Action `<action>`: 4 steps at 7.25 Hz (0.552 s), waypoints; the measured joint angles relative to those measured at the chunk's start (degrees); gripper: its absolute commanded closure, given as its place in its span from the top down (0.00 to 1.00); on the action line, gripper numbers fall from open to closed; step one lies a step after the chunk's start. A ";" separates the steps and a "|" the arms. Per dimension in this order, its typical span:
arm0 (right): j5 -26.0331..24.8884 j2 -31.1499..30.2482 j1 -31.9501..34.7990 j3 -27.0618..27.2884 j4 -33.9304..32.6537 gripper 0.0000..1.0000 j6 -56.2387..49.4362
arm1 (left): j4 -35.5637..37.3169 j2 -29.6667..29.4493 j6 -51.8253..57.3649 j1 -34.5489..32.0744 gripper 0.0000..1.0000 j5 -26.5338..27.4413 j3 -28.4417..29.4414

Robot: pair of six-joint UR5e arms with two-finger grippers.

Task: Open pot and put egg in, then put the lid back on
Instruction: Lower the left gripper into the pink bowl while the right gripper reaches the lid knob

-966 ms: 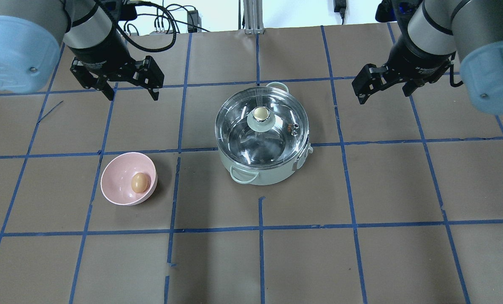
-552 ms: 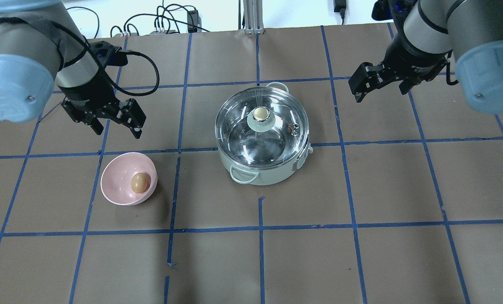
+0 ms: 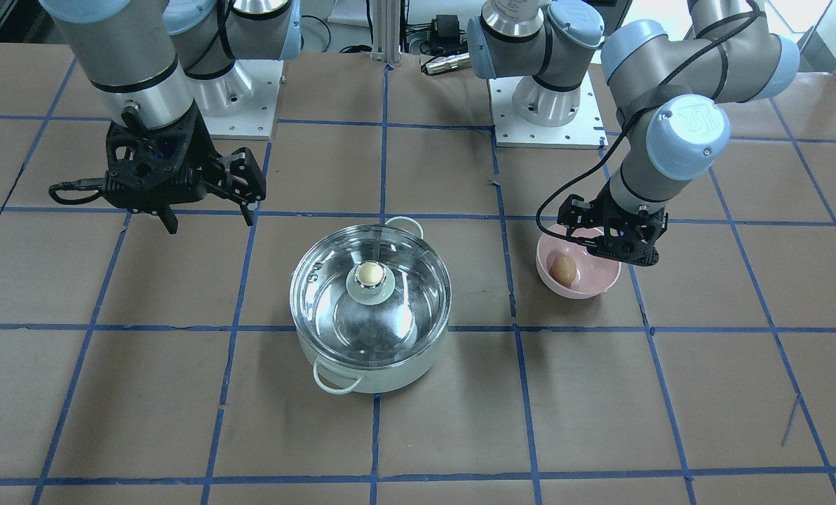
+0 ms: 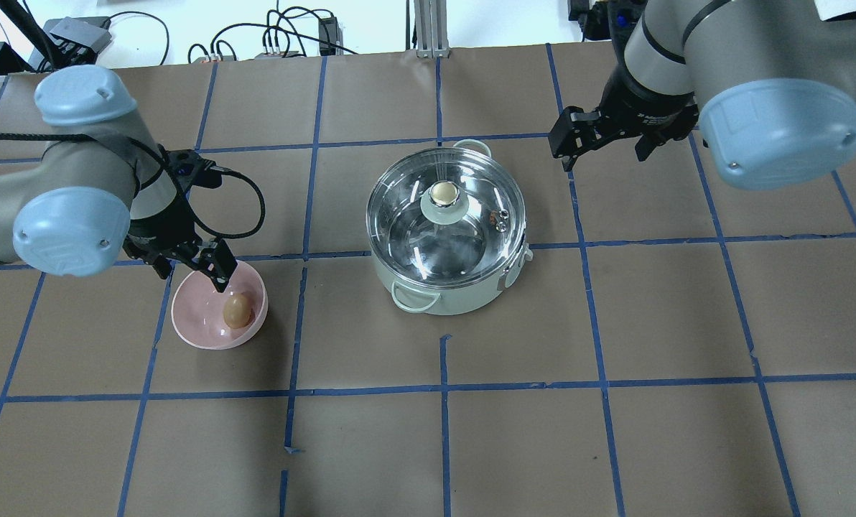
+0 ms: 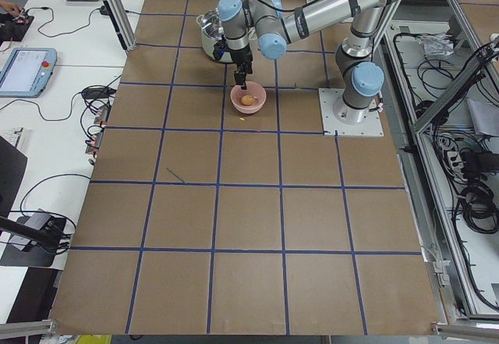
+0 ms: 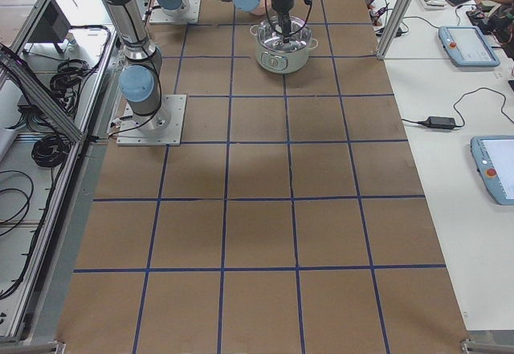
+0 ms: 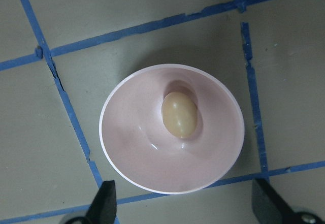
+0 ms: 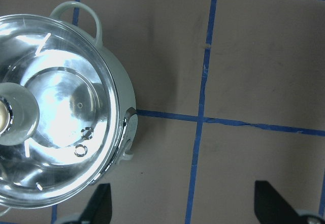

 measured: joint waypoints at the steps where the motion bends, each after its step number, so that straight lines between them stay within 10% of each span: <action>1: 0.14 1.05 0.61 -0.74 -0.36 1.00 1.20 | 1.50 -1.50 0.76 0.18 0.94 1.30 -1.08; 4: -0.10 2.47 2.60 -1.40 -1.71 1.00 3.93 | 3.33 -5.17 1.19 -0.35 0.94 1.53 -1.79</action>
